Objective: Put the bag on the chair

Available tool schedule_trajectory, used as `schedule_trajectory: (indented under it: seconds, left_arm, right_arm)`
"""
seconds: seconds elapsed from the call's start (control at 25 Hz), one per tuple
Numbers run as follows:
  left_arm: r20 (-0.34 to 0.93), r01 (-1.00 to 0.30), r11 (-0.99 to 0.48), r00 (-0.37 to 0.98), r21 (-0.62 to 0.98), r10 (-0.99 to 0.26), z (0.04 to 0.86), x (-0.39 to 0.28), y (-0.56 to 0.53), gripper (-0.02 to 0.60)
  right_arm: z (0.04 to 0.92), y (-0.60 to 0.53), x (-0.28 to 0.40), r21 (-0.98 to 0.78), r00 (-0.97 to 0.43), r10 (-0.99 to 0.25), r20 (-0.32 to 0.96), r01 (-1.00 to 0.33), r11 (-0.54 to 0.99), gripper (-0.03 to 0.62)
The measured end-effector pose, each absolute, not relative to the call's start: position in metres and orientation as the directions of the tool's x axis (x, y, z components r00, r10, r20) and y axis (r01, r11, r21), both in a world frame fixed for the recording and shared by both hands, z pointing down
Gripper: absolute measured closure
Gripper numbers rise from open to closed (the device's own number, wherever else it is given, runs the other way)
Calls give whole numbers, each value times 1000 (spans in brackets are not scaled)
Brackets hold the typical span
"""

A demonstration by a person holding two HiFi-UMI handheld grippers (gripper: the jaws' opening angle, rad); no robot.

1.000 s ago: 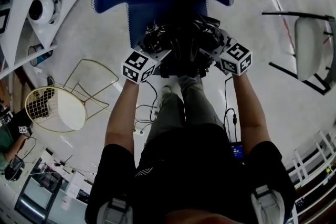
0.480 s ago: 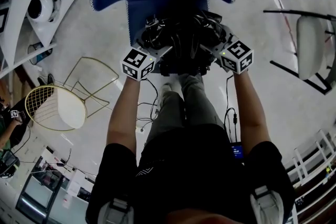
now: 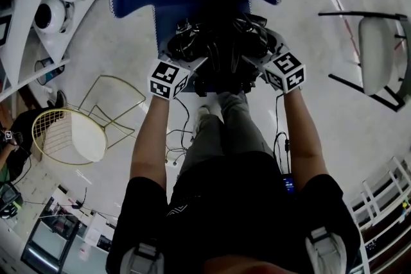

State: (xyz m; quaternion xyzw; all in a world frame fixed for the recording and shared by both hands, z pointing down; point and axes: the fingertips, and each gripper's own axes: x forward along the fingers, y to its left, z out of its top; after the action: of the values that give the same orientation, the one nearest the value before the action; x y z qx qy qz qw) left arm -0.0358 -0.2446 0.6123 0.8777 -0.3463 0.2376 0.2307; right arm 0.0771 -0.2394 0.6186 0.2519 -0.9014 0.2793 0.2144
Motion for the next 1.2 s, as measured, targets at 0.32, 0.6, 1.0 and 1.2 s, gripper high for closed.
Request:
schedule_trajectory:
  seconds: [0.32, 0.6, 1.0, 1.2]
  left_arm:
    - [605, -737, -634, 621, 235, -498, 614, -42, -244, 137]
    - [627, -759, -610, 594, 227, -505, 613, -44, -240, 121]
    - [618, -771, -601, 582, 211, -529, 608, -50, -232, 120]
    - [615, -782, -590, 570, 202, -545, 603, -57, -229, 120]
  right_arm:
    - [615, -237, 80, -355, -746, -337, 574, -598, 718, 249]
    - [609, -229, 87, -331, -713, -357, 604, -632, 701, 238]
    - [601, -215, 109, -286, -663, -420, 620, -689, 666, 237]
    - [595, -208, 120, -262, -636, -464, 616, -722, 640, 237]
